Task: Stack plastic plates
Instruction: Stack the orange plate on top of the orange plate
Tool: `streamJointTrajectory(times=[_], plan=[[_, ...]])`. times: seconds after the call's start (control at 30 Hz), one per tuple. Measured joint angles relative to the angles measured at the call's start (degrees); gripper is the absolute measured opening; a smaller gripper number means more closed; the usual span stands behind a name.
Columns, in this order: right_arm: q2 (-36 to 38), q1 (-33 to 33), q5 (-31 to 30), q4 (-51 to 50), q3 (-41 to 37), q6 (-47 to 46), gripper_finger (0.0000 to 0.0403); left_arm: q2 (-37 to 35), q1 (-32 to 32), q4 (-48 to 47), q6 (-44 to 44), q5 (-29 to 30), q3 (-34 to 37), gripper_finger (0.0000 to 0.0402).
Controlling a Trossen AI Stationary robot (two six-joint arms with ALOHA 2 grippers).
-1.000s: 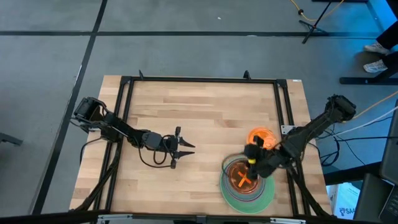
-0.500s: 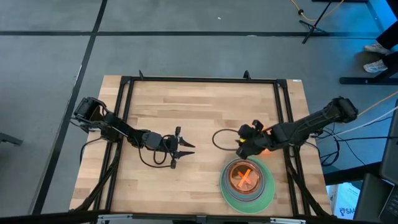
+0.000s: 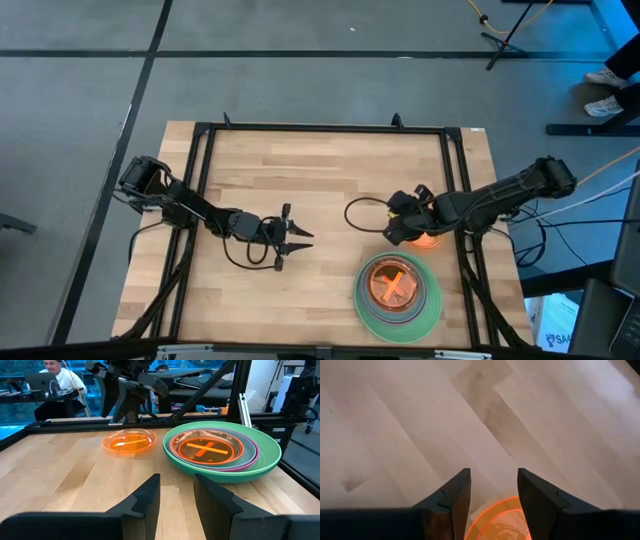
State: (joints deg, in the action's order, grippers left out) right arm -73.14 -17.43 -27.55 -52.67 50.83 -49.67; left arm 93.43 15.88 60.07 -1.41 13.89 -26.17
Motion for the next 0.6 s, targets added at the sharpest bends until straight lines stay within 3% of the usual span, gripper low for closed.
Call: streamJointTrajectory(times=[0.27,0.6], plan=[[-0.7,0.2,-0.3,-0.4,0.0,-1.6,0.0156,0.0,0.0,0.0,0.0,0.0,0.0,0.0112],[-7.0,5.0,3.0,0.1,0.0,-0.6,0.0156,0.0,0.0,0.0,0.0,0.0,0.0,0.0112]])
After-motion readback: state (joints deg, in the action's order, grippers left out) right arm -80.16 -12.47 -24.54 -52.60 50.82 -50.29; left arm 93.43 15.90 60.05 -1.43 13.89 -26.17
